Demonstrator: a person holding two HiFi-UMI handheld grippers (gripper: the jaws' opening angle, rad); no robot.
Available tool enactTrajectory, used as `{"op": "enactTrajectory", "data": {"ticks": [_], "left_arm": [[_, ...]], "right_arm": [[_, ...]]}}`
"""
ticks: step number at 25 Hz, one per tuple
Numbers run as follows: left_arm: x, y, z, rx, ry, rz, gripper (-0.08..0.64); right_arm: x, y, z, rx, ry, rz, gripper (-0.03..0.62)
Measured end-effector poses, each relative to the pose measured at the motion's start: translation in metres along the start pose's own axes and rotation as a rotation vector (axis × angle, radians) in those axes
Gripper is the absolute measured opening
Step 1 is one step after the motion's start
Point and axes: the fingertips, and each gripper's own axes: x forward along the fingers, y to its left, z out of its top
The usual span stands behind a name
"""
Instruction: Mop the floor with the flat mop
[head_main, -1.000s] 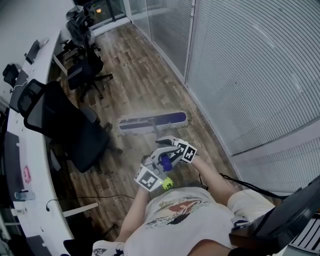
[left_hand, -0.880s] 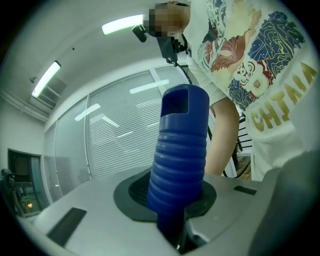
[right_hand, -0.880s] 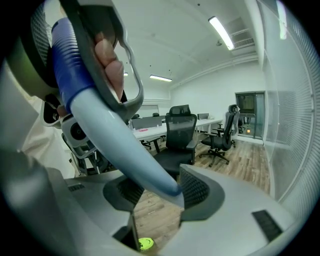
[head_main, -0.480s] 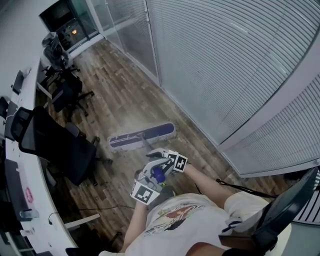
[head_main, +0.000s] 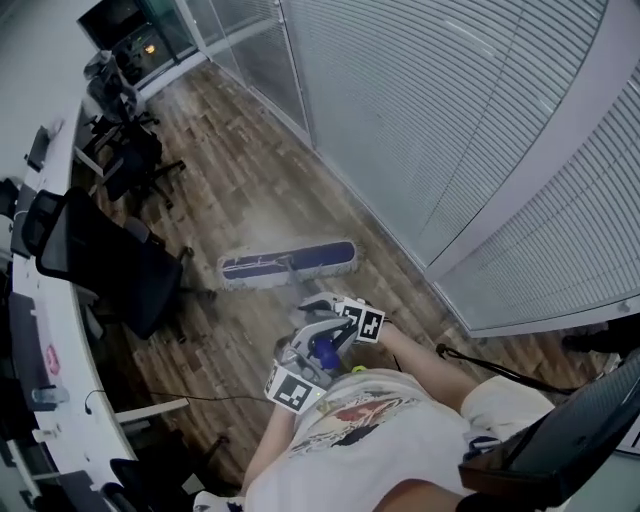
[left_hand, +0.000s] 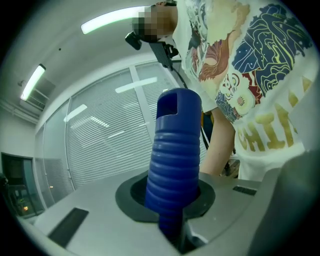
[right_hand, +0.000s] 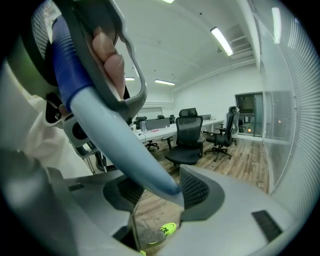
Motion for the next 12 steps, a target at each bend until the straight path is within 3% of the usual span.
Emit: {"op": "enactTrajectory", "data": {"ticks": [5,12], "left_arm": [[0.006,-0.018,-0.003,0.001,0.003,-0.025,0.032],[-0.012,-0.009,-0.015,-0.004,0.001,-0.011,0.034]], "right_arm": [[-0.006,0.008,-0.011,0.035,-0.030,-0.028,0.187],[0.017,0.004,-0.014,0.001,-0.009,-0.003,0.187]]}}
